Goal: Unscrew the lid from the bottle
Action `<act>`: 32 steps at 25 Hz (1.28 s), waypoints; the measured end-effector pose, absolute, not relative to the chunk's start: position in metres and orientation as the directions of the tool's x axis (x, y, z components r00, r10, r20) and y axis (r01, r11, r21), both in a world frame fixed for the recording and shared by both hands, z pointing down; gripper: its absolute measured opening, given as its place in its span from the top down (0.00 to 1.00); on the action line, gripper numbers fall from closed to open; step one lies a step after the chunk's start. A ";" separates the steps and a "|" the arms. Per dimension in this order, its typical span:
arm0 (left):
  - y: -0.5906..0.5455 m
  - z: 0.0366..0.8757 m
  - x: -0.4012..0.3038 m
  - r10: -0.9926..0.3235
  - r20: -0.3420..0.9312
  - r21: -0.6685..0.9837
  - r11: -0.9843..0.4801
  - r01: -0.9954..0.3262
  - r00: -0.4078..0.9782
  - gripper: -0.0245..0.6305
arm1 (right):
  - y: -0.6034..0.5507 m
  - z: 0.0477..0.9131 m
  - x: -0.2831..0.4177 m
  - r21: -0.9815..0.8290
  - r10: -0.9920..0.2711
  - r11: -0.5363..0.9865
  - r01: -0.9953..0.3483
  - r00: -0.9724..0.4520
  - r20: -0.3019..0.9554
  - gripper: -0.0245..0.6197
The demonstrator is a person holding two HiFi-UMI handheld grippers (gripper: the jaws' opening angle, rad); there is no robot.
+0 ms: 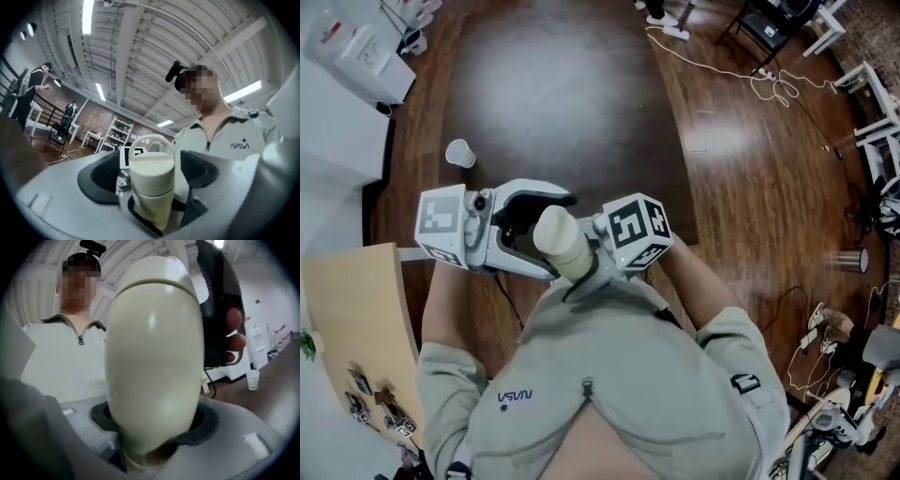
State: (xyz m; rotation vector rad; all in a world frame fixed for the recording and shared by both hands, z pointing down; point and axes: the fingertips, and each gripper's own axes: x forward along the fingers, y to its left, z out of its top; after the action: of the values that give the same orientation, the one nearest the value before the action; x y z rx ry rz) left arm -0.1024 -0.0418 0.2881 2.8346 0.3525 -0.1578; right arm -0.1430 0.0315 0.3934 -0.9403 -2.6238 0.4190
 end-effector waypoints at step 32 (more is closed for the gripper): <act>-0.138 0.308 -0.105 -0.753 -0.045 0.011 -0.657 -0.754 0.656 0.50 | -0.166 0.428 -0.140 0.266 -0.628 0.777 -0.570 -0.682 0.374 0.50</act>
State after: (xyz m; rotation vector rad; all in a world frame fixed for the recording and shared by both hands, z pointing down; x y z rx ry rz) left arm -0.1050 -0.1375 0.3082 2.8668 -1.3040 -0.0714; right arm -0.1402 -0.1665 0.4281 0.9024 -2.5210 -0.1764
